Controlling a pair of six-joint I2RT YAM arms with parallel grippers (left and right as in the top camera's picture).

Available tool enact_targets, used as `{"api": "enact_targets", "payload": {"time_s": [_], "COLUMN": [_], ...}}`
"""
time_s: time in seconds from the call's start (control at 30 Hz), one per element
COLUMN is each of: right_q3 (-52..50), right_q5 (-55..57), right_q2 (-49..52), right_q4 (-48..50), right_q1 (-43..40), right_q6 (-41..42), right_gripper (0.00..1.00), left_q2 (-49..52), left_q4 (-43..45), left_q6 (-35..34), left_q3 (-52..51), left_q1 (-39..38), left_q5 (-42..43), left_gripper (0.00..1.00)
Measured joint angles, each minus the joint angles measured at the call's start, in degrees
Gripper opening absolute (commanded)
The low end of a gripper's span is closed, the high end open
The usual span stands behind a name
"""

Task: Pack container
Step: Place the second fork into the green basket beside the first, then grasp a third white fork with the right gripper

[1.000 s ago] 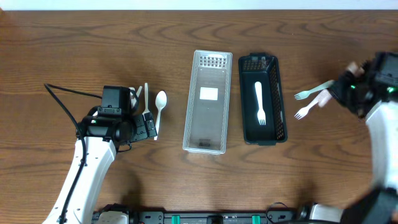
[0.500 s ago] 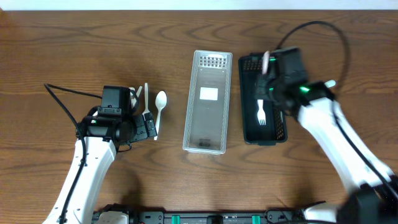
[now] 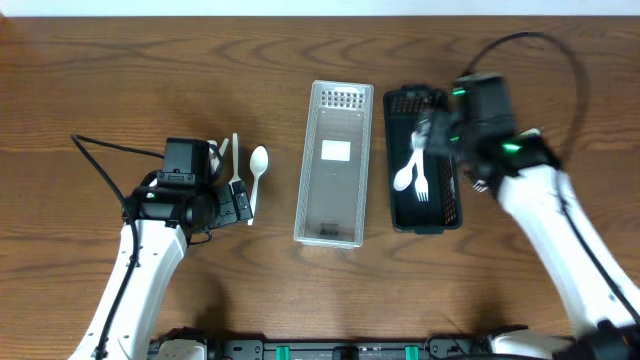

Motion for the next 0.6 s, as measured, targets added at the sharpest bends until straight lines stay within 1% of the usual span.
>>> {"api": "enact_targets", "payload": {"time_s": [0.13, 0.23, 0.3, 0.33, 0.43, 0.6], "right_q3": [0.72, 0.72, 0.72, 0.72, 0.72, 0.72], "right_q5": [0.5, 0.94, 1.36, 1.53, 1.62, 1.55], "right_q2": [-1.73, 0.2, 2.67, 4.17, 9.79, 18.05], "right_q4": [-1.2, -3.19, -3.78, -3.89, -4.15, -3.43], "right_q1": [-8.41, -14.27, -17.44, -18.82, -21.79, -22.21], "right_q6": [1.14, 2.27, 3.43, 4.11, 6.25, 8.66], "right_gripper": [0.78, 0.75, 0.71, 0.71, 0.7, 0.71], "left_q2": [0.0, 0.0, 0.0, 0.0, 0.0, 0.0], "left_q4": [0.0, 0.0, 0.0, 0.0, 0.0, 0.0], "left_q6": [0.0, 0.0, 0.0, 0.0, 0.0, 0.0], "left_q3": [0.0, 0.0, 0.0, 0.0, 0.0, 0.0], "left_q1": [0.0, 0.0, 0.0, 0.0, 0.0, 0.0], "left_q5": [-0.02, 0.0, 0.0, 0.0, 0.0, 0.0], "left_gripper": [0.98, 0.98, 0.98, 0.98, 0.98, 0.98]}}
